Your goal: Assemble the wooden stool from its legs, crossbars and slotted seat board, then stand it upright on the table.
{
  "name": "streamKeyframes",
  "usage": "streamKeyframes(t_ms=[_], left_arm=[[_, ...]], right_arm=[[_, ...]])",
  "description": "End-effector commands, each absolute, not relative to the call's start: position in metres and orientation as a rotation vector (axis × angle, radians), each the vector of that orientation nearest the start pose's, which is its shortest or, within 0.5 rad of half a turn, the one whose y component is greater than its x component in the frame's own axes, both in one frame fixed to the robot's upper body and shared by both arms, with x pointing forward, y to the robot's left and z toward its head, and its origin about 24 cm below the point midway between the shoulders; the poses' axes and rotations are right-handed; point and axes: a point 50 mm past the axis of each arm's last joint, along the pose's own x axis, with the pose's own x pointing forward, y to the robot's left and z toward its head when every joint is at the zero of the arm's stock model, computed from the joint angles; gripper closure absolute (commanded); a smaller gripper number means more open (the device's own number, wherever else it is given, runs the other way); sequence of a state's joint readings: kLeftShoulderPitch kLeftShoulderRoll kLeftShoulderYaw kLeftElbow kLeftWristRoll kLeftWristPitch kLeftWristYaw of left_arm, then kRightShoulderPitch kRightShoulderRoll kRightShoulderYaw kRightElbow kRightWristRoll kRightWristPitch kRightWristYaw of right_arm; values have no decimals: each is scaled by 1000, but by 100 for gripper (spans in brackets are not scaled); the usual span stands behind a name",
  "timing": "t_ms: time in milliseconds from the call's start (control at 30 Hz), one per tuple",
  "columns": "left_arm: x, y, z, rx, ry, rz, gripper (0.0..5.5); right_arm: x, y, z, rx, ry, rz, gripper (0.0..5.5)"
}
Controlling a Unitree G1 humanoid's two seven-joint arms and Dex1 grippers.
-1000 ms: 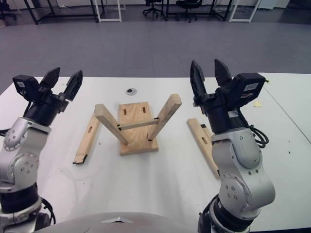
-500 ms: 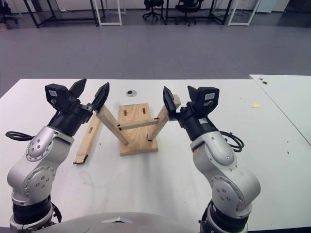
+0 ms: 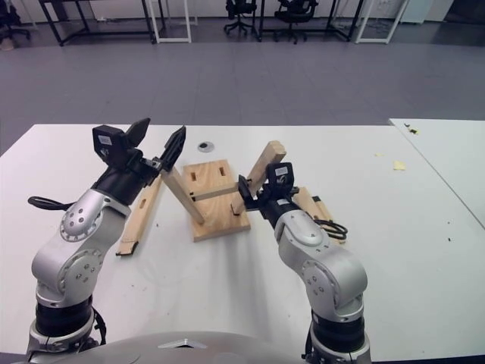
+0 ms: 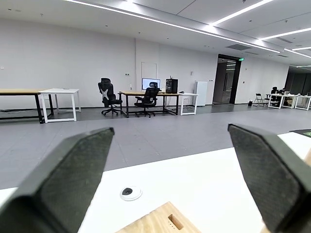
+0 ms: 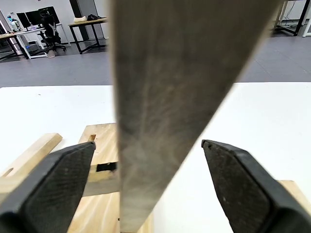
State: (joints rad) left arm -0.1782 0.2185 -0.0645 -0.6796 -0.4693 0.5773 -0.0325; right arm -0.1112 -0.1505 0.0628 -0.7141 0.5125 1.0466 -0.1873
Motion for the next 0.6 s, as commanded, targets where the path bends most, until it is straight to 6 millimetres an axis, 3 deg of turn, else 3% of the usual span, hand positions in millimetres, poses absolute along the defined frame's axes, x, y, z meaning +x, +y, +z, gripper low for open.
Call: streamKeyframes(t_ms=[33, 300, 433, 600], left_arm=[[245, 114, 165, -125, -138, -425, 117], [245, 137, 192, -210, -283, -351, 117], [248, 116, 188, -244, -255, -411, 117], [249, 102, 181, -274, -236, -426, 117]], right_arm=[[230, -122, 143, 32, 154, 351, 144], [220, -132, 169, -85, -66, 453, 144], [217, -119, 167, -146, -75, 534, 144], [222, -119, 163, -182, -35, 507, 144]])
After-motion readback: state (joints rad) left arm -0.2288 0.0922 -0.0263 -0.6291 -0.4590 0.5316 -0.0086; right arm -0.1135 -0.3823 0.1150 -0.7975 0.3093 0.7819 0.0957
